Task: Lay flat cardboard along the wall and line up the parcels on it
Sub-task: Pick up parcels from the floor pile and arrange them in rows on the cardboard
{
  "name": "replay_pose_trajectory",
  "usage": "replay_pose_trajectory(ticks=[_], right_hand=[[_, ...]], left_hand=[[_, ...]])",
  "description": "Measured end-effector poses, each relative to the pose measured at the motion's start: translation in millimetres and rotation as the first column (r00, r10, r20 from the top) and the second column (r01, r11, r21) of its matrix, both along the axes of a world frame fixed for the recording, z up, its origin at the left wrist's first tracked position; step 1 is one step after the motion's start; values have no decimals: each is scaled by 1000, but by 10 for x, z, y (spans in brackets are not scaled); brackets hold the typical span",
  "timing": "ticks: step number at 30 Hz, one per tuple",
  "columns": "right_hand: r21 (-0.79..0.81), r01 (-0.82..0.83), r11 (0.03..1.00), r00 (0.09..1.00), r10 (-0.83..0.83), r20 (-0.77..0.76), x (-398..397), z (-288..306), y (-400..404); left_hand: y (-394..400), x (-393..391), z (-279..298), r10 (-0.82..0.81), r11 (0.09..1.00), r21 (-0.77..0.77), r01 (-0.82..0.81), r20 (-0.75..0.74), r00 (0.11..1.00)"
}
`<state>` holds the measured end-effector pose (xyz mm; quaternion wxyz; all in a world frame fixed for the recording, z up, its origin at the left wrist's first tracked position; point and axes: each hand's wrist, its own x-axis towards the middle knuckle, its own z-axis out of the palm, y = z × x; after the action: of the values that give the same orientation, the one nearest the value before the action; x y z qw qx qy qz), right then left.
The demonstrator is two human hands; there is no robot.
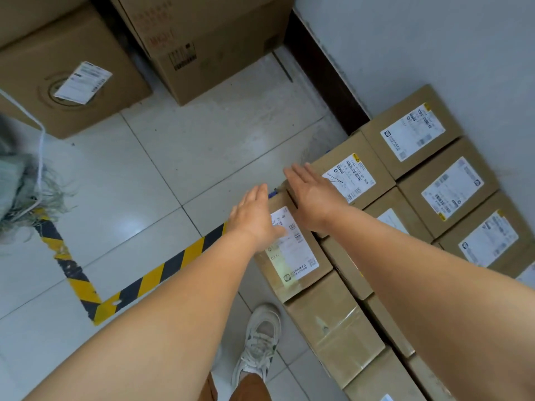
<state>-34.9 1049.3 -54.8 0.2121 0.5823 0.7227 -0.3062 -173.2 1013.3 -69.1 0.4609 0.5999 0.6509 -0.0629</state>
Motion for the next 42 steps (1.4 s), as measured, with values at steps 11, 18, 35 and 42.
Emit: replay_pose_trajectory(ticks=[11, 18, 35, 42], right_hand=[[-4, -130, 992, 989, 129, 77, 242, -93, 112], [-31, -60, 998, 998, 60, 4, 291, -64, 134], [136, 178, 975, 972, -196, 132, 1330, 39, 1101], [142, 106, 984, 971, -134, 199, 1489, -143, 1187]], left_hand=[[252, 388, -52, -31, 999, -34, 32, 38, 999], [406, 455, -39, 16, 994, -108, -11, 45, 999], [1524, 1502, -16, -42, 992, -107, 67, 220, 975], [1638, 1699, -158, -135, 985, -78, 154, 209, 969]])
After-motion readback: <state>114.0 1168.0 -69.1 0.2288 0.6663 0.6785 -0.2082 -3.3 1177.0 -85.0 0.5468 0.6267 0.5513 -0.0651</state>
